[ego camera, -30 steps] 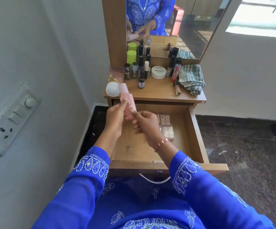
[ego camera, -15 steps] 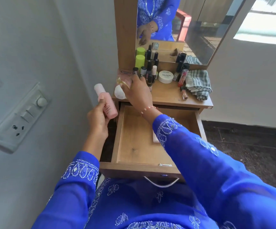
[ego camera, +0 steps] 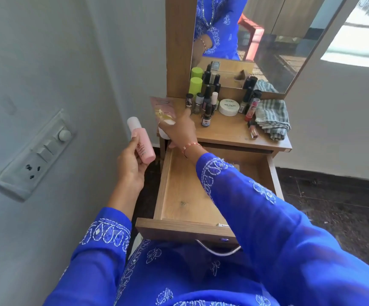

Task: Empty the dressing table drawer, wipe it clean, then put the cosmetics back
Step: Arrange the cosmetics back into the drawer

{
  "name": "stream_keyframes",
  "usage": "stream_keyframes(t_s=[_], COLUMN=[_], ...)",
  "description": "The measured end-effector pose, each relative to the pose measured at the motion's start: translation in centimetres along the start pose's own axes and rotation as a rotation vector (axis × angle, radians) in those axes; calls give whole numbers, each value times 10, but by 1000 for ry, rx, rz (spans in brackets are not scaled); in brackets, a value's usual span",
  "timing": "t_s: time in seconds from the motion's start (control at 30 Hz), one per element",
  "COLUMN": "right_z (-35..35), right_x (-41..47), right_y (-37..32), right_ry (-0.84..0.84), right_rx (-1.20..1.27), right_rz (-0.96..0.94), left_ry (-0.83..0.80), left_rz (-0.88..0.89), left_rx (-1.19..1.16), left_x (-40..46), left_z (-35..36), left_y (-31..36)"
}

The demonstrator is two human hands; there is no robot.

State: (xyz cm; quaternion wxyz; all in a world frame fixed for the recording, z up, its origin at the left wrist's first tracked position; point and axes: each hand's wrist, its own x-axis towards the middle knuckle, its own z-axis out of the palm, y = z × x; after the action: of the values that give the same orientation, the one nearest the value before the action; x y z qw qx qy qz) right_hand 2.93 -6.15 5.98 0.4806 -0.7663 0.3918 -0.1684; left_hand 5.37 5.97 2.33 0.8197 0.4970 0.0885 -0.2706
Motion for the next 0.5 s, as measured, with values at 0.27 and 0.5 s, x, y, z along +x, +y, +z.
stream_keyframes(t_s=[0.27,0.5], right_z=[-21,-43], right_x=[-76,-107], right_y=[41,86], right_ry=[-117,-184], right_rx=[-12,-80], right_rz=[-184,-266], left_ry=[-150,-298], left_rz=[-12,-78], left_rx=[-98,-48], left_x=[-4,-25], left_z=[-7,-7], left_y=[-1,-16])
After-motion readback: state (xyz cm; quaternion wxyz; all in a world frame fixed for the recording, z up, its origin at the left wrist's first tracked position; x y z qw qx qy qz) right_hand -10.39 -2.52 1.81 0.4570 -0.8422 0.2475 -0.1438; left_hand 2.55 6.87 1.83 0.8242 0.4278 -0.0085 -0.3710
